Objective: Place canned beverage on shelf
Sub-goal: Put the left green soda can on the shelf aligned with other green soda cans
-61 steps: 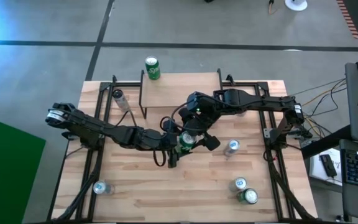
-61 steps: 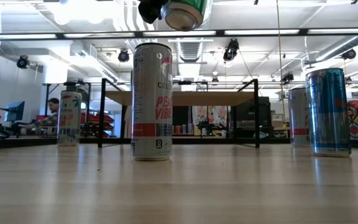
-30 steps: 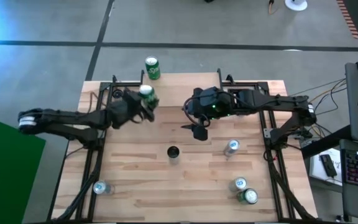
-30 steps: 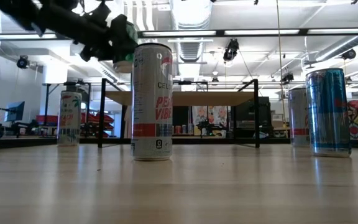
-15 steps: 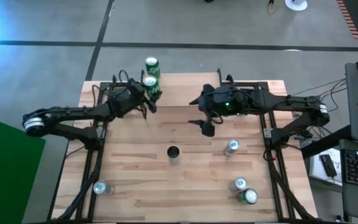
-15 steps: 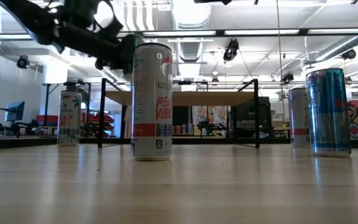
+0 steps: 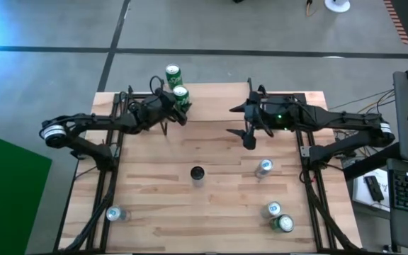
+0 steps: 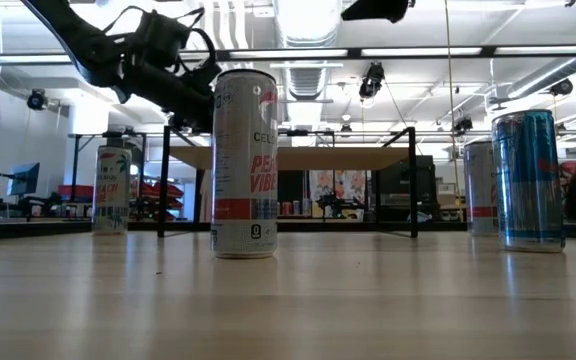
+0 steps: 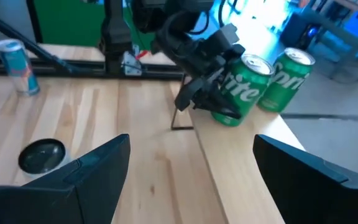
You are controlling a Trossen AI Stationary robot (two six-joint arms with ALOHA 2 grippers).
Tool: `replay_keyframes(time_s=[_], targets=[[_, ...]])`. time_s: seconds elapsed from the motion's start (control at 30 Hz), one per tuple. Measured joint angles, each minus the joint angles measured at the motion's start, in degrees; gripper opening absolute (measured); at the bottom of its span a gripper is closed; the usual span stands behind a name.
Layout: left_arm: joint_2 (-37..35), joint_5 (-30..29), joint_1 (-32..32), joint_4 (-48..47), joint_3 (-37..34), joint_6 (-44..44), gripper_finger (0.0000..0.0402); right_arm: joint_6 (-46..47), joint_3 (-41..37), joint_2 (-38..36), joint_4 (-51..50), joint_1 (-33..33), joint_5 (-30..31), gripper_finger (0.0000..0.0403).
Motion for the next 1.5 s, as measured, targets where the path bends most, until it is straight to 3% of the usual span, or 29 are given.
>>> replay_keyframes(time_s=[0.3, 0.7, 1.0, 1.13, 1.3, 1.5], targets=[[-5.34, -2.55, 0.06, -4.84, -0.09, 1.55, 0.0329, 0.75, -7.61, -1.00, 8.76, -2.68, 0.06, 0.0329], [-20.01, -6.12, 0.00, -15.93, -0.07, 1.92, 0.0331, 1.62, -9.44, 8.59, 20.10, -6.09, -4.42, 0.0328], [-26.44, -6.71, -1.68, -24.92, -0.07, 1.21, 0.0332, 3.24, -8.49, 14.37, 20.96, -7.42, -5.01, 0.0328], [-27.50, -6.76, -4.15, -30.95, -0.24, 0.01, 0.0332, 2.31, -11.88, 13.60, 24.89, -6.67, -5.01, 0.0328], [-26.46, -7.99, -6.08, -31.93, -0.53, 0.11, 0.0332, 2.29, -15.18, 10.20, 29.46, -6.48, -5.23, 0.0328], [-23.68, -18.62, -5.99, -31.69, -0.55, 2.13, 0.0332, 1.98, -15.81, 9.55, 29.44, -6.46, -5.21, 0.0328]])
